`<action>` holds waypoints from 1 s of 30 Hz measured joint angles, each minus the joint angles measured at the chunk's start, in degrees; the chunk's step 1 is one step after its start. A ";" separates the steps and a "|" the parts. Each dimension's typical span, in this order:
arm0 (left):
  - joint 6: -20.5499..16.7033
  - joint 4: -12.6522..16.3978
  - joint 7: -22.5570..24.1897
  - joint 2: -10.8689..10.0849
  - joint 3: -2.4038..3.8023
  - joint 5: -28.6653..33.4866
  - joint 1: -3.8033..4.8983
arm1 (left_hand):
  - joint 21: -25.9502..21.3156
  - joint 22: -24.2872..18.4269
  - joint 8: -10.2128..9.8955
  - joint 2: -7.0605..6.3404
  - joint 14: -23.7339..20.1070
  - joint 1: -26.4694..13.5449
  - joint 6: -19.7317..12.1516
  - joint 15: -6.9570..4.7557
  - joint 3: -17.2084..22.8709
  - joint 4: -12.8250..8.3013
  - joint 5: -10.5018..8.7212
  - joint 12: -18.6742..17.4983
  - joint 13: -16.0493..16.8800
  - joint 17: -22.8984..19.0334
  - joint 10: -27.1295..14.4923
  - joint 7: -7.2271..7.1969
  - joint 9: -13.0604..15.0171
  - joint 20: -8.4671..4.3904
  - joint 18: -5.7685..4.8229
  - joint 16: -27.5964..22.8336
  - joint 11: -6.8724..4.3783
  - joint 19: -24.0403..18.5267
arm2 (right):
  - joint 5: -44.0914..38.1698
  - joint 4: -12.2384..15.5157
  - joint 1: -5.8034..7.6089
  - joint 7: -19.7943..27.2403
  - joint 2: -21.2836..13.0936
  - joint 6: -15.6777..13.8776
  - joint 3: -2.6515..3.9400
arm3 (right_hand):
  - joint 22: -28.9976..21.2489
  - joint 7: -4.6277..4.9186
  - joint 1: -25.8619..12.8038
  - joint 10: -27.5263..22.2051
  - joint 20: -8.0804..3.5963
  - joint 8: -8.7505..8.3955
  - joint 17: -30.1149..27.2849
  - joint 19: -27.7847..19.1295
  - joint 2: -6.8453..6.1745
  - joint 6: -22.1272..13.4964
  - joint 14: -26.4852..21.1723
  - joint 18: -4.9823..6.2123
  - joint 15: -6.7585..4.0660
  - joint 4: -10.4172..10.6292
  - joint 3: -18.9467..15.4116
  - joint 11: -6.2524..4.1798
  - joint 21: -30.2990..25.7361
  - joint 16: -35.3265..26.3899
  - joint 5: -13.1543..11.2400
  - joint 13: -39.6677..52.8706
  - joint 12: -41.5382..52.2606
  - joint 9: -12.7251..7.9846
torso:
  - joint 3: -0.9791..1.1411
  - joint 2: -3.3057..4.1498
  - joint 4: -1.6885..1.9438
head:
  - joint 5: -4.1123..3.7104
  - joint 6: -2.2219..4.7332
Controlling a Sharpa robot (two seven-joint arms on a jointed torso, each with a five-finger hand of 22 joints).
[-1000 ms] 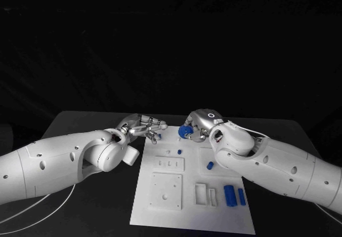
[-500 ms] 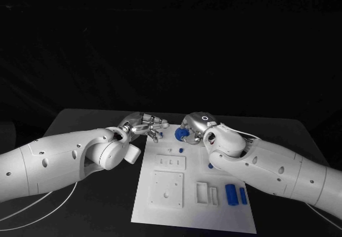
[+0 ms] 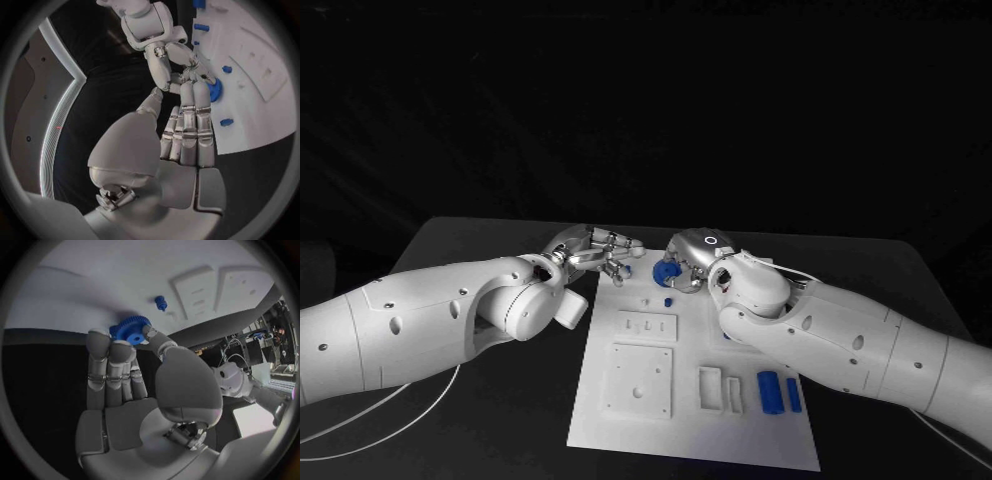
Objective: Assemble the parts on the task board
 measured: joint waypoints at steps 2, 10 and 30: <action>0.00 0.01 0.00 0.00 0.00 0.00 0.00 | 0.00 0.00 0.00 0.00 0.00 0.00 0.00 0.00 0.00 0.00 0.00 0.00 0.00 0.00 0.00 0.00 0.00 0.00 0.00 0.00 0.00 0.00 | 0.00 -0.19 0.02 0.08 0.13 0.00 -0.03 | -0.07 -0.06 0.00 0.00 0.00 0.00 0.00 0.00 0.00 0.07 0.00 0.00 0.00 0.00 0.00 0.00 0.00 0.00 0.00 -0.01 0.00 0.00 | 0.02 -0.03 -0.03 | 0.05 -0.03; 0.00 0.02 -0.01 0.01 0.00 0.00 0.00 | 0.00 0.01 0.00 0.00 0.00 0.00 0.00 0.00 0.00 0.00 0.00 0.00 0.00 0.00 0.00 0.00 0.00 0.00 0.00 0.00 0.00 0.00 | -0.01 -0.83 -0.07 0.31 0.40 0.29 -0.24 | -0.16 -0.03 -0.30 0.01 0.00 0.00 0.05 0.00 -0.30 0.28 0.00 -0.01 0.00 0.33 -0.34 0.01 -0.25 -0.24 -0.36 -0.01 -0.28 0.01 | 0.06 -0.09 -0.12 | 0.23 -0.18; 0.00 -0.07 -0.03 0.10 0.00 -0.01 0.01 | 0.00 0.01 0.00 0.00 0.00 0.00 0.00 0.00 0.00 0.00 0.00 0.00 0.00 -0.01 0.00 0.00 0.00 0.00 0.00 0.00 0.00 0.00 | 0.06 -1.77 -0.03 0.44 0.91 1.03 -0.45 | -0.39 0.62 -0.91 -0.93 0.00 -0.01 0.18 0.00 -0.90 -1.71 -0.01 -0.01 0.01 1.50 -1.51 0.50 -0.94 -0.52 -1.54 -1.26 -1.82 0.04 | 0.08 -0.11 -0.15 | 0.24 -0.37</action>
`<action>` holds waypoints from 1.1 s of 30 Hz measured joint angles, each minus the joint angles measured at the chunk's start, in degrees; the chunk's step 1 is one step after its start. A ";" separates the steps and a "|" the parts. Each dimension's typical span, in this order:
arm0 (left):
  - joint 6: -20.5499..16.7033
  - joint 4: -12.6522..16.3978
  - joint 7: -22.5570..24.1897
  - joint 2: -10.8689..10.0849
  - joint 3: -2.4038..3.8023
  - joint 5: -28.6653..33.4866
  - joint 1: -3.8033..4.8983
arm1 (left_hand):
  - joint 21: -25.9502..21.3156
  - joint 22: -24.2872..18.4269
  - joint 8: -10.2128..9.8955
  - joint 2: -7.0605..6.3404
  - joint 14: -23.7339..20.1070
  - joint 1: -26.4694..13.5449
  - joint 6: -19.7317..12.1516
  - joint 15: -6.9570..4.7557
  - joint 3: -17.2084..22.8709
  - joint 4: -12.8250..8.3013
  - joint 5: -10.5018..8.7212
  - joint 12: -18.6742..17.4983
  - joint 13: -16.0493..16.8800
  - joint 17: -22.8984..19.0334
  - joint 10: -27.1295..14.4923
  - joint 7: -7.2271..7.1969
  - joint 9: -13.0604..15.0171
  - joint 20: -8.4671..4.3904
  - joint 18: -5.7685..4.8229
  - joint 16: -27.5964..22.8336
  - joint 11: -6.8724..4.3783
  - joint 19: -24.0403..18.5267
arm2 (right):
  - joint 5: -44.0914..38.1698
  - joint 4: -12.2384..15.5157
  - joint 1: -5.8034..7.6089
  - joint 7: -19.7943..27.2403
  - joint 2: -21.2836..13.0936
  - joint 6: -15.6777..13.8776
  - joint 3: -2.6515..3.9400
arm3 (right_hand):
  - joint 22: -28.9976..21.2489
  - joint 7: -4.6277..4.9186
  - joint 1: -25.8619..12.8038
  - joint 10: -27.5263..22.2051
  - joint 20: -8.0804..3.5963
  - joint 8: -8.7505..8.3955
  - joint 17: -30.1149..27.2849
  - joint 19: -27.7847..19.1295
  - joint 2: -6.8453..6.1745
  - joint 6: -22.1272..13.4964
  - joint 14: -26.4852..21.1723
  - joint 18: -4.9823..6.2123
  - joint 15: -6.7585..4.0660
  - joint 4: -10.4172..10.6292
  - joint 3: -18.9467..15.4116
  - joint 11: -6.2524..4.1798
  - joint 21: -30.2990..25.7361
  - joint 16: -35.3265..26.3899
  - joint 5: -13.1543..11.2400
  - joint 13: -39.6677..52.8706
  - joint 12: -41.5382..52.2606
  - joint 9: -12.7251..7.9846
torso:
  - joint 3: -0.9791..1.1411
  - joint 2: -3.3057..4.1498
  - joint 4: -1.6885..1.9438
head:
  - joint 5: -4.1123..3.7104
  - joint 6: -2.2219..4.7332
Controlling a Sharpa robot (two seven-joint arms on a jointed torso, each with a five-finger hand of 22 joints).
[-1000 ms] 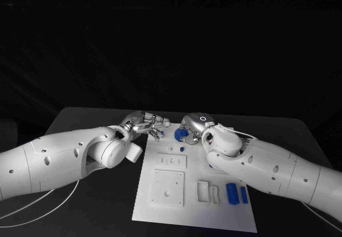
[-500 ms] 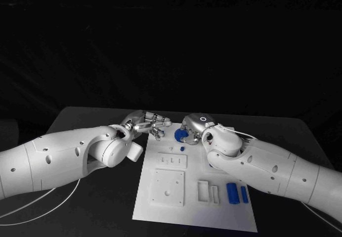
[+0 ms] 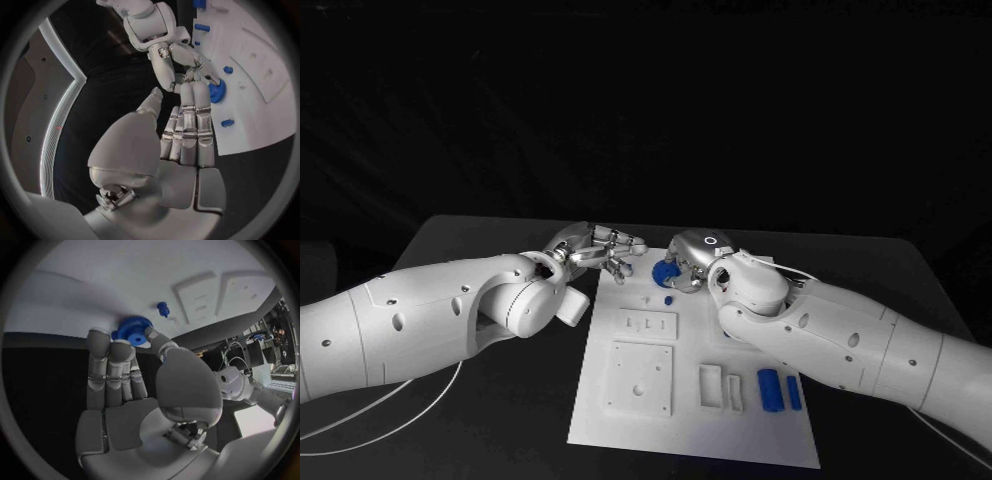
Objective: Assemble the parts on the task board
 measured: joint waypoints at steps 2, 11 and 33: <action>0.00 0.00 0.00 0.01 0.00 0.00 0.00 | 0.00 0.00 0.00 0.00 0.00 0.00 0.00 0.00 0.00 0.00 0.00 0.00 0.00 0.00 0.00 0.00 0.00 0.00 0.01 0.00 0.00 0.00 | 0.01 -0.05 0.00 0.01 0.01 0.00 -0.03 | -0.09 -0.10 -0.23 -0.21 0.00 0.00 0.00 0.00 -0.23 -0.49 0.00 0.01 0.00 0.28 -0.26 0.20 0.00 -0.16 -0.07 -0.09 0.00 0.00 | -0.01 0.00 -0.01 | 0.00 -0.04; 0.00 -0.06 -0.01 0.03 0.01 0.00 0.00 | 0.29 -0.26 0.00 0.00 0.00 0.00 0.00 0.00 0.00 0.00 0.00 0.00 0.00 0.00 0.00 0.00 0.00 0.00 0.00 0.00 0.00 0.00 | 0.32 -0.26 -0.14 0.01 0.01 -0.08 -0.18 | -0.28 0.63 -3.04 -0.73 0.00 0.34 0.24 0.00 -0.99 -4.73 0.00 1.12 0.00 4.65 -2.33 0.71 -0.41 -0.22 -3.58 -0.73 -0.27 -0.20 | -0.02 0.00 0.03 | 0.03 -0.07; -0.04 -0.09 -0.04 0.01 0.00 -0.01 0.00 | 0.45 -0.59 0.00 0.00 0.00 0.00 -0.20 0.00 0.00 0.00 0.00 0.00 0.00 -0.01 0.00 0.20 0.00 0.00 0.00 0.00 0.00 0.00 | 3.16 -0.41 -0.11 0.35 -0.22 0.19 -0.15 | -0.44 0.64 -6.79 -0.73 0.00 0.30 0.73 0.00 -1.47 -5.43 0.00 1.32 0.00 7.01 -0.36 0.73 -0.19 -0.21 -3.77 -0.79 -0.27 -0.34 | 0.01 0.00 -0.02 | 0.14 -0.14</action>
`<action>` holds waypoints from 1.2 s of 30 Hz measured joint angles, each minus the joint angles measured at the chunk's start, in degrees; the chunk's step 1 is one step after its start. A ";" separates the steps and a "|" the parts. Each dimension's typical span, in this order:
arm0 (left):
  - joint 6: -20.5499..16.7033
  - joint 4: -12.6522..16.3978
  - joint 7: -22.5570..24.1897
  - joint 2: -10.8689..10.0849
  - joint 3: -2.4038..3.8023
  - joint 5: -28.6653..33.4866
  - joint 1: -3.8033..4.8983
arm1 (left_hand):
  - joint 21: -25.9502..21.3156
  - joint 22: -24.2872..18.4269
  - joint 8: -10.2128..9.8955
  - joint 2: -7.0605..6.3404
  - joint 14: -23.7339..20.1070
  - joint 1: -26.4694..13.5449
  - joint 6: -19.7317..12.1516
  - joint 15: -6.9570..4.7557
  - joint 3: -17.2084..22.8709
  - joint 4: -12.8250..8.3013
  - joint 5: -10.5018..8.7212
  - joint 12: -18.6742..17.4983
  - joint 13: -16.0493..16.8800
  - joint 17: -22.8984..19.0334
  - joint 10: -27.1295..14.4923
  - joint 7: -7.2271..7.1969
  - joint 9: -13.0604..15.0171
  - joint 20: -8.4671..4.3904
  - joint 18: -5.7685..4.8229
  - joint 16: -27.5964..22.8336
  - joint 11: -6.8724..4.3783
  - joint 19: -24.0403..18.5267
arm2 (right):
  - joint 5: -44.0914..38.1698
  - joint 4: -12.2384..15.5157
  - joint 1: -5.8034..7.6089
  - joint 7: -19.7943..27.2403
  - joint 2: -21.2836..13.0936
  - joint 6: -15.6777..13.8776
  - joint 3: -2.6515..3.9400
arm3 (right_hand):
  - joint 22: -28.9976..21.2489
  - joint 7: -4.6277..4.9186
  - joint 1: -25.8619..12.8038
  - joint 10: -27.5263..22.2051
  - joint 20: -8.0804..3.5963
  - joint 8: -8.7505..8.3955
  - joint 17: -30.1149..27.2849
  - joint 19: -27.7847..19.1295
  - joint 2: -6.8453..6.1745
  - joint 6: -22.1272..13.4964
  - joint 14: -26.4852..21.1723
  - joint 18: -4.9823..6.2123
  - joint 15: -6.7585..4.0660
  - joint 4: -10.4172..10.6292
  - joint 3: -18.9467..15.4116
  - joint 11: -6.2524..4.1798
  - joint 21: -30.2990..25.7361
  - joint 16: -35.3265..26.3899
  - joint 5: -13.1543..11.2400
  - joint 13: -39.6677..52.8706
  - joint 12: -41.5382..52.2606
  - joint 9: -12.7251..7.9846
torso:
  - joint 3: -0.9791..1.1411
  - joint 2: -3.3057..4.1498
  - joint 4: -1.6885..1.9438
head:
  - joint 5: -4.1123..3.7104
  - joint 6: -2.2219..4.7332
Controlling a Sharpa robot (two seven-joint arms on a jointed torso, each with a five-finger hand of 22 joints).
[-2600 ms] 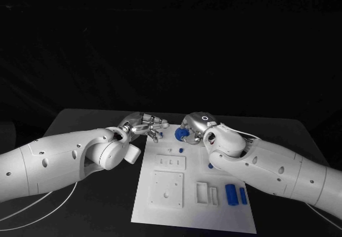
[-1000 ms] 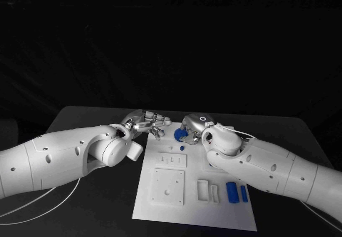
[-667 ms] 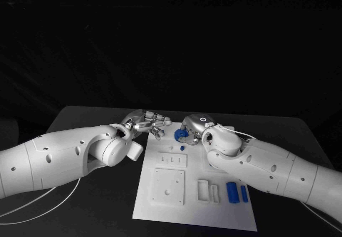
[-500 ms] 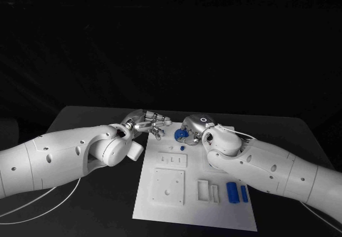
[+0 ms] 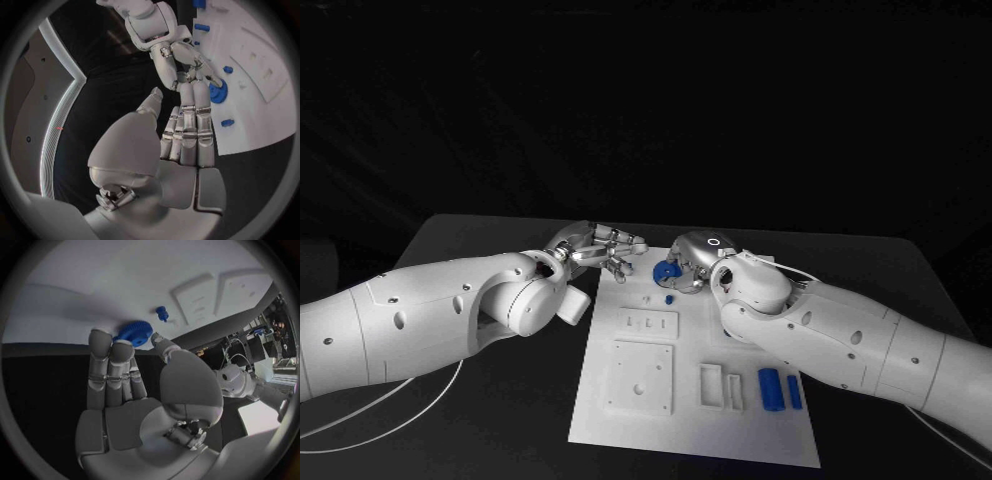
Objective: Assemble the parts on the task board
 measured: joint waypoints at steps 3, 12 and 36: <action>-0.03 -0.02 0.00 -0.01 -0.01 0.00 0.00 | 0.00 -0.07 0.00 0.00 0.00 0.00 0.00 0.00 0.00 0.00 0.00 0.00 0.00 0.00 0.00 0.00 0.00 0.00 0.00 0.00 0.00 0.00 | 0.56 0.21 0.01 0.12 -0.27 0.15 0.03 | 0.00 0.16 0.00 0.00 0.00 -0.01 0.02 0.00 0.00 0.17 0.00 -0.01 0.00 -0.07 0.08 0.00 0.00 0.00 0.00 0.03 0.00 0.00 | 0.00 -0.01 -0.02 | 0.00 -0.06; -0.31 -0.23 0.00 -0.10 -0.01 0.00 0.00 | 0.00 -0.13 0.00 0.00 0.00 0.00 0.00 0.00 0.00 0.00 0.00 0.00 0.00 0.00 0.00 0.00 0.00 0.00 0.00 0.00 0.00 0.00 | 1.80 1.04 -0.12 0.40 -1.47 0.17 0.10 | -0.09 -0.01 0.01 0.00 0.00 -0.02 0.05 0.00 -0.01 0.33 0.00 -0.05 0.00 -0.37 0.37 0.00 0.00 0.00 0.00 0.05 0.27 0.02 | 0.02 -0.02 -0.03 | 0.00 -0.25; -0.81 -0.40 0.03 -0.25 0.00 -0.01 0.00 | 0.00 -0.24 0.00 0.00 0.00 0.00 0.00 0.00 0.00 0.00 0.00 0.00 0.00 0.00 0.00 0.00 0.00 0.00 0.00 0.00 0.00 0.00 | 3.85 2.06 -0.74 0.82 -3.11 0.72 -0.01 | -0.34 0.13 0.02 0.02 0.00 -0.36 0.11 0.00 -0.01 1.30 0.00 -0.40 0.00 -0.29 -0.04 -0.01 0.00 -0.23 -0.22 0.23 0.27 0.00 | -0.02 -0.01 -0.02 | -0.14 -0.24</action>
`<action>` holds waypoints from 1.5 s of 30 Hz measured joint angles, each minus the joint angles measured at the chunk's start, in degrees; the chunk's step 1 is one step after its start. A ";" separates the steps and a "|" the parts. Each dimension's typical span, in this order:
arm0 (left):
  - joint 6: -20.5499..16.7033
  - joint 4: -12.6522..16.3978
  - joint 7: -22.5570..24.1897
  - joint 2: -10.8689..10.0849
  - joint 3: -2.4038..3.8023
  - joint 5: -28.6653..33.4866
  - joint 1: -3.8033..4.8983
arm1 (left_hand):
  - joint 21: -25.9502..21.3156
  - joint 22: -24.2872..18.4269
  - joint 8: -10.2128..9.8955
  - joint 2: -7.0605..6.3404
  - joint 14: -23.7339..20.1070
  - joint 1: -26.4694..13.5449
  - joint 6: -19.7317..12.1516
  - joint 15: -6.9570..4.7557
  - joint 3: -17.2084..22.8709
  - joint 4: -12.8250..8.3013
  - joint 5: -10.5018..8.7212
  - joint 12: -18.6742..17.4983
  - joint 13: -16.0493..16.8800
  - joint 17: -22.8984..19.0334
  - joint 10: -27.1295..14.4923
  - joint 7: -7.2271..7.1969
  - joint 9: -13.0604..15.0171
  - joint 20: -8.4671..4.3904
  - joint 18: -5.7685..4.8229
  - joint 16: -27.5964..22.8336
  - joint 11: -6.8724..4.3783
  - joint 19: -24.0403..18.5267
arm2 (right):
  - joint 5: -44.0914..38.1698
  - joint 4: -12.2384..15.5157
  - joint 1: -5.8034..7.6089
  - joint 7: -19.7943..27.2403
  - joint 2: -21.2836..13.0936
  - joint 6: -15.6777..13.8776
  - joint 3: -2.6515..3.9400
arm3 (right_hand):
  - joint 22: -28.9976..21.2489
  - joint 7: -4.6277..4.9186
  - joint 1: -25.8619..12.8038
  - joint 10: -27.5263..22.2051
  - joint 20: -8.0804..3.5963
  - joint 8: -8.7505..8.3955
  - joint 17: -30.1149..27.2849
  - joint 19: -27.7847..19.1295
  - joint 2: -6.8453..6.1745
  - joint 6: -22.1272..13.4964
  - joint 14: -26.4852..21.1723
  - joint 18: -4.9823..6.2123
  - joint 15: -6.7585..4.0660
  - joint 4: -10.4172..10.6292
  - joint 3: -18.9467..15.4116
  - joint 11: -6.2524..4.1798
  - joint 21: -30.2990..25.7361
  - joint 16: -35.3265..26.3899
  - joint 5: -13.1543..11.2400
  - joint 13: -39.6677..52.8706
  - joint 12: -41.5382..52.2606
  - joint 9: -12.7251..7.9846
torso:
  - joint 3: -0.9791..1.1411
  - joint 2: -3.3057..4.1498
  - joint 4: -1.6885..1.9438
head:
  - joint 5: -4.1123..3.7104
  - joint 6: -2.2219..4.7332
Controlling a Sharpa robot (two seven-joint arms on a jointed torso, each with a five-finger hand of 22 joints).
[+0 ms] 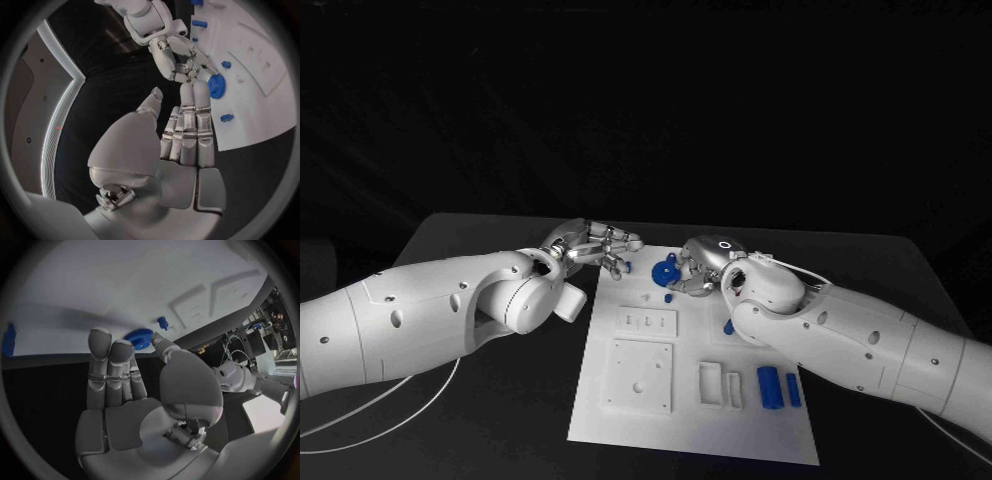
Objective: Assemble the parts on the task board
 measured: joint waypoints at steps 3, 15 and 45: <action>-0.02 0.02 0.00 -0.02 -0.01 0.00 0.00 | 0.00 0.00 0.00 0.00 0.00 0.00 0.00 0.00 0.00 0.00 0.00 0.00 0.00 0.00 0.00 0.00 0.00 0.00 0.00 0.00 0.00 0.00 | 0.36 0.63 -0.06 0.00 -0.21 0.25 0.04 | 0.00 0.00 0.38 0.00 0.00 -0.12 0.05 0.00 0.38 0.00 0.00 -0.01 0.00 0.00 0.00 0.00 0.00 0.00 0.00 0.10 0.00 0.10 | -0.01 0.00 0.02 | -0.04 -0.03; -0.07 -0.02 0.00 -0.12 0.01 0.00 0.00 | 0.00 0.01 0.00 0.00 0.00 0.00 0.00 0.00 0.00 0.00 0.00 0.00 0.00 0.00 0.00 0.00 0.00 0.00 0.00 0.00 0.00 0.00 | 0.68 2.10 -0.39 -0.34 -1.31 0.08 0.04 | -0.13 -0.24 0.63 0.00 0.00 -0.14 0.11 0.00 0.59 0.24 0.00 -0.09 0.00 -0.40 0.09 0.00 0.00 0.01 0.00 0.10 0.12 0.08 | -0.01 0.03 0.07 | -0.01 -0.03; 0.07 -2.44 0.21 -0.56 0.00 -0.01 0.00 | -0.51 -0.94 0.00 0.00 -0.73 0.00 0.72 0.73 0.00 0.00 0.00 0.00 0.00 -0.93 3.23 0.10 0.00 0.80 -0.42 -1.68 0.02 -2.48 | 19.06 5.46 -1.32 13.42 -16.93 -3.27 9.24 | 1.86 0.13 9.71 -1.09 0.00 -0.09 0.32 0.00 2.86 -0.19 0.10 -0.47 0.32 -4.80 -6.09 0.35 0.20 -0.67 0.47 -0.86 -0.34 0.11 | 1.10 -0.82 -1.63 | -0.76 0.64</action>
